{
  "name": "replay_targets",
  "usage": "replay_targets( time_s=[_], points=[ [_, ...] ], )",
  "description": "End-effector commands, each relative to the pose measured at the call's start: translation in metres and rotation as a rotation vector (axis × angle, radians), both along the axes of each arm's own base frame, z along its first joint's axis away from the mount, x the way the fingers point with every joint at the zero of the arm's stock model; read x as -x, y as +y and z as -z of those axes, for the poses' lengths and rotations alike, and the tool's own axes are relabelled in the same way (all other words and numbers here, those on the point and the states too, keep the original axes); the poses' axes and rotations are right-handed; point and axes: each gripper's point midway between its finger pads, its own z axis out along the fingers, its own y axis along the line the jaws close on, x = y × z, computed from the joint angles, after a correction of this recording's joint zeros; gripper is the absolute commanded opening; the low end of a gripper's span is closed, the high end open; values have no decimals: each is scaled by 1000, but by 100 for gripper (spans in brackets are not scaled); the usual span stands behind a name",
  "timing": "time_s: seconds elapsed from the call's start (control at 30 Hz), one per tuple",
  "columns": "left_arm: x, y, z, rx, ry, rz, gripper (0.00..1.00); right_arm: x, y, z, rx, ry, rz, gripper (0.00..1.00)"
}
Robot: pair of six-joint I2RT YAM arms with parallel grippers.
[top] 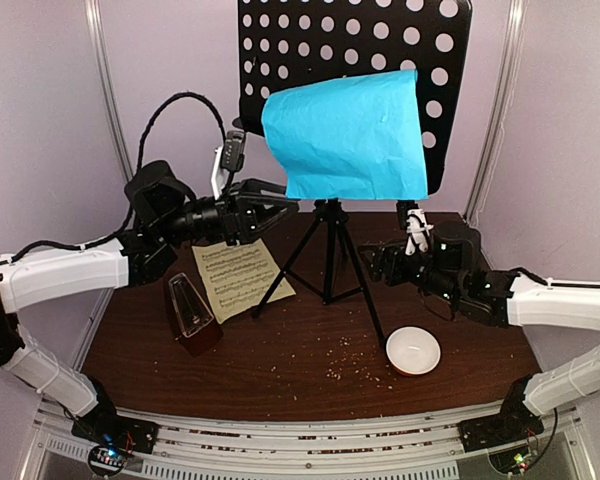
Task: Pack up the instrument practice props
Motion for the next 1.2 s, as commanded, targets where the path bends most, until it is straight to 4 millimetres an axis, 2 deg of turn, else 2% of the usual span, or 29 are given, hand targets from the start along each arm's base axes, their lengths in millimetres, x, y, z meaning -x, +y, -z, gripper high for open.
replay_targets(
  time_s=[0.0, 0.27, 0.43, 0.5, 0.63, 0.77, 0.83, 0.97, 1.07, 1.17],
  points=[
    [15, 6, -38, 85, -87, 38, 54, 8, 0, -3, -47, 6, -28, 82],
    [-4, -2, -24, 50, -19, -22, 56, 15, 0, -5, -66, 9, -50, 82],
    [0, 0, -30, 79, -20, 4, 56, 17, 1, -6, -72, 9, -57, 82],
    [4, 1, -34, 92, -24, 22, 52, 19, 2, -7, -75, 9, -65, 82],
    [14, 6, -46, 128, -38, 63, 31, 22, 3, -6, -79, 16, -70, 81],
    [26, 15, -69, 191, -58, 97, 9, 35, 7, -11, -112, 22, -92, 79],
    [32, 21, -88, 238, -76, 113, 0, 45, 11, -15, -122, 22, -112, 79],
    [37, 33, -129, 323, -107, 105, 0, 70, 14, -30, -131, 36, -144, 78],
    [33, 34, -155, 353, -105, 91, 0, 91, 13, -58, -183, 35, -201, 77],
    [25, 31, -172, 376, -71, 84, 0, 109, 16, -85, -241, 33, -283, 75]
  ],
)
